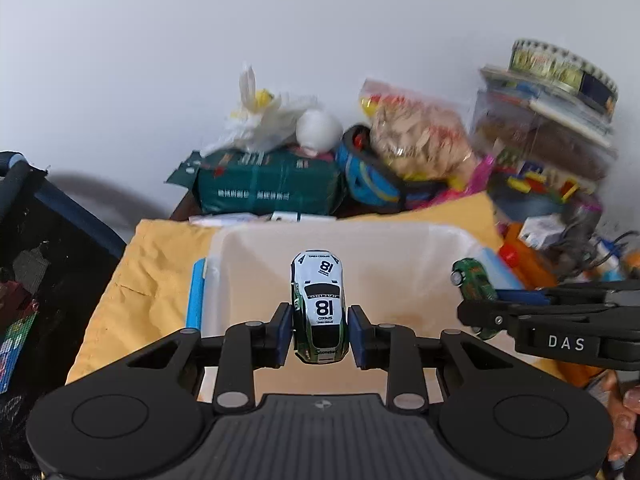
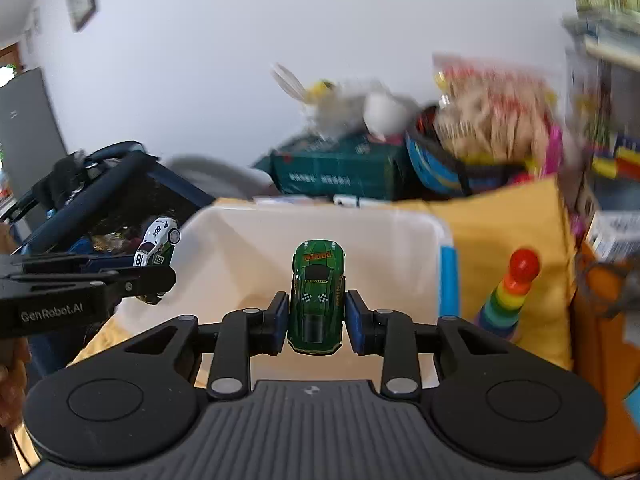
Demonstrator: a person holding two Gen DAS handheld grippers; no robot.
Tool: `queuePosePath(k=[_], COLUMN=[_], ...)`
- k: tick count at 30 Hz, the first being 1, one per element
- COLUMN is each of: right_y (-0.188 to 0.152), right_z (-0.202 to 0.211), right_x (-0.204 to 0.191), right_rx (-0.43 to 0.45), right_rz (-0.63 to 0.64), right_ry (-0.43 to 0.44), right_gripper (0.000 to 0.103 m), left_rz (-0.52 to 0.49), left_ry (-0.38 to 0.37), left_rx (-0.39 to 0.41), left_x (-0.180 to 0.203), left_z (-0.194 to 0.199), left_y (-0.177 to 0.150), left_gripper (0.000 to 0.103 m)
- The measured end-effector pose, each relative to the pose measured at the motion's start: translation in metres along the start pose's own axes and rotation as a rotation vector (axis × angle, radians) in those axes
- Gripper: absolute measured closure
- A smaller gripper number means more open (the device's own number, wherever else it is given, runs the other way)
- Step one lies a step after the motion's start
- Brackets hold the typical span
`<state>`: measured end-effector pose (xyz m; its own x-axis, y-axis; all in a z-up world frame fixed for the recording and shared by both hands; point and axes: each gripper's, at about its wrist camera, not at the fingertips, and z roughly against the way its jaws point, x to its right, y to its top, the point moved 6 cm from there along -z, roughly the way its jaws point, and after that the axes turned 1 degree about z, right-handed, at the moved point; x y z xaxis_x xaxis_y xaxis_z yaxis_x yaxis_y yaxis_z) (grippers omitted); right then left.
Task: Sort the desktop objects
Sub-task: 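Lift both cars over the white bin and open both tools to drop them, then grasp the red-green race car with left tool while right grasps white-red car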
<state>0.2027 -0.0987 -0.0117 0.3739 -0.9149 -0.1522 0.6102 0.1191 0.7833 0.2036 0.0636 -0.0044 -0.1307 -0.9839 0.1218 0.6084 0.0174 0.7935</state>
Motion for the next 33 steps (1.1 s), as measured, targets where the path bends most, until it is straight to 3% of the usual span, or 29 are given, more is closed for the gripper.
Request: queuePosePath(k=[2,4,6,9,11,12,15,19,23,27,33], right_y=[-0.003,-0.007,-0.009,-0.006,0.000,0.001,-0.010,-0.042,-0.090,-0.128,-0.159], right_z=[-0.012,-0.023,-0.022,-0.001,0.015,0.026,0.053,0.060,0.045,0.027,0.000], right_x=[0.003,0.006,0.007,0.008,0.006,0.005,0.005,0.001,-0.021,-0.063,-0.107], right_rx=[-0.021,-0.046,-0.041,0.017,0.068,0.088,0.108,0.038,-0.073,-0.161,-0.202], right_rz=[0.000,0.013,0.022,0.017,0.024,0.025,0.029,0.052,0.141,0.342,0.673], right_ry=[-0.038,-0.061,-0.069,-0.056,-0.042,-0.036,-0.001,0.031,0.143,0.231,0.195], right_gripper=[0.069,0.067,0.065,0.065,0.060,0.054,0.053,0.054,0.064,0.066,0.068], left_rz=[0.006,0.018,0.017,0.004,-0.016,-0.027,-0.053,-0.092,-0.040,-0.050,-0.057], left_ry=[-0.001,-0.022,-0.026,-0.054,-0.073,-0.081,-0.073,-0.010,-0.005,0.009,0.001], left_rx=[-0.018,0.000,0.028,0.081,0.115,0.124,0.088,0.005,-0.094,-0.137,-0.139], left_x=[-0.001,-0.005,-0.007,-0.005,-0.002,0.000,0.009,0.016,0.008,0.003,0.000], left_z=[-0.012,-0.008,0.000,0.027,0.050,0.059,0.071,0.076,0.075,0.073,0.071], left_y=[-0.003,-0.003,-0.001,-0.001,-0.010,-0.017,-0.048,-0.104,-0.143,-0.155,-0.151], left_gripper=[0.067,0.059,0.058,0.055,0.045,0.044,0.044,0.044,0.044,0.044,0.044])
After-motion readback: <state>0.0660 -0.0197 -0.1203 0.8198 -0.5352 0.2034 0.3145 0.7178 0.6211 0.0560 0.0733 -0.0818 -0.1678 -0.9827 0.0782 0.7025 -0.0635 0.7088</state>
